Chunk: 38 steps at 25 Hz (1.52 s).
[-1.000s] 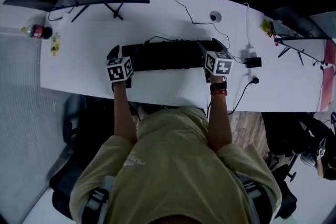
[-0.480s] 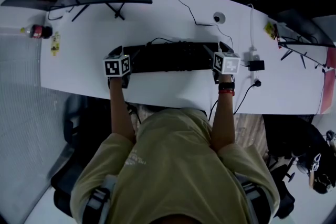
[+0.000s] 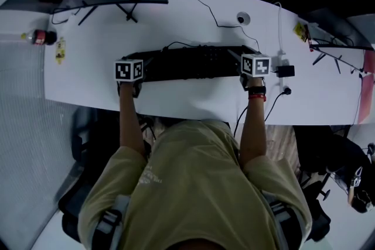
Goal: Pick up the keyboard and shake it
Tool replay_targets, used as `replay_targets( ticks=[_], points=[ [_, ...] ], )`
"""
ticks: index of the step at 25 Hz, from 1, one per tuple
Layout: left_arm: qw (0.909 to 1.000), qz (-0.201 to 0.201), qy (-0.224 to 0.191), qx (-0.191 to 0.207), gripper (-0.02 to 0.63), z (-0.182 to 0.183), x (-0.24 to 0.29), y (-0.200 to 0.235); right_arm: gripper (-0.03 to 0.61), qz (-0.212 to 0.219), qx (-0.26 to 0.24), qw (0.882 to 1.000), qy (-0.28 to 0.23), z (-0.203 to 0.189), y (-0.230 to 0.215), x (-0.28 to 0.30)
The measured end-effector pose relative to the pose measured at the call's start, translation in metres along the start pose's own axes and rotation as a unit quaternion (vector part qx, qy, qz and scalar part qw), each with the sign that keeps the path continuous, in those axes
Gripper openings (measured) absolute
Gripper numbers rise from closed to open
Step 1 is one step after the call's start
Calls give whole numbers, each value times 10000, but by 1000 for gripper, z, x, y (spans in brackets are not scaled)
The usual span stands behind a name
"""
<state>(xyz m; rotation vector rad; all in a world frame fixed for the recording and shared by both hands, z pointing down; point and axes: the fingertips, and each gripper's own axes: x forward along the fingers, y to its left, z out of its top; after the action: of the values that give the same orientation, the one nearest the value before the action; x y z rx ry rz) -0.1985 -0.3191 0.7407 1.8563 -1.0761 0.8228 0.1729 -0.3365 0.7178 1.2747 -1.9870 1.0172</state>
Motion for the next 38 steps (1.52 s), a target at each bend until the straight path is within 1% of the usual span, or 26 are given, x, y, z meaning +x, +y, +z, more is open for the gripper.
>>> replay_targets(
  ticks=[1, 7, 10, 13, 18, 21, 31, 32, 35, 38],
  points=[
    [10000, 0, 46, 9, 342, -1, 0, 1, 301, 66, 11, 10000, 10, -1, 1, 1],
    [9997, -59, 245, 51, 321, 0, -3, 2, 302, 126, -39, 9998, 140, 0, 4, 1],
    [9993, -31, 366, 48, 308, -2, -5, 2, 302, 66, -20, 9997, 226, -1, 4, 1],
    [9996, 1, 298, -13, 303, -4, -7, 2, 302, 43, 4, 9996, 277, -3, 4, 0],
    [9997, 41, 246, 31, 295, -2, -13, -2, 302, -54, 70, 9995, 289, -3, 7, -7],
    [9998, 37, 173, -7, 282, -1, -20, -3, 301, -102, 48, 9996, 274, -1, 9, -14],
    [9998, 191, -73, 53, 262, 1, -41, -7, 296, -228, -34, 9997, 48, 3, 19, -35],
    [9997, 211, -98, 66, 260, 2, -44, -7, 295, -235, -31, 9997, 18, 4, 20, -37],
    [9995, 232, -147, 169, 226, 4, -51, -7, 295, -261, -36, 9996, -62, 8, 23, -42],
    [9990, 258, -234, 288, 222, 8, -57, -7, 288, -273, -26, 9996, -120, 12, 25, -46]
  ],
)
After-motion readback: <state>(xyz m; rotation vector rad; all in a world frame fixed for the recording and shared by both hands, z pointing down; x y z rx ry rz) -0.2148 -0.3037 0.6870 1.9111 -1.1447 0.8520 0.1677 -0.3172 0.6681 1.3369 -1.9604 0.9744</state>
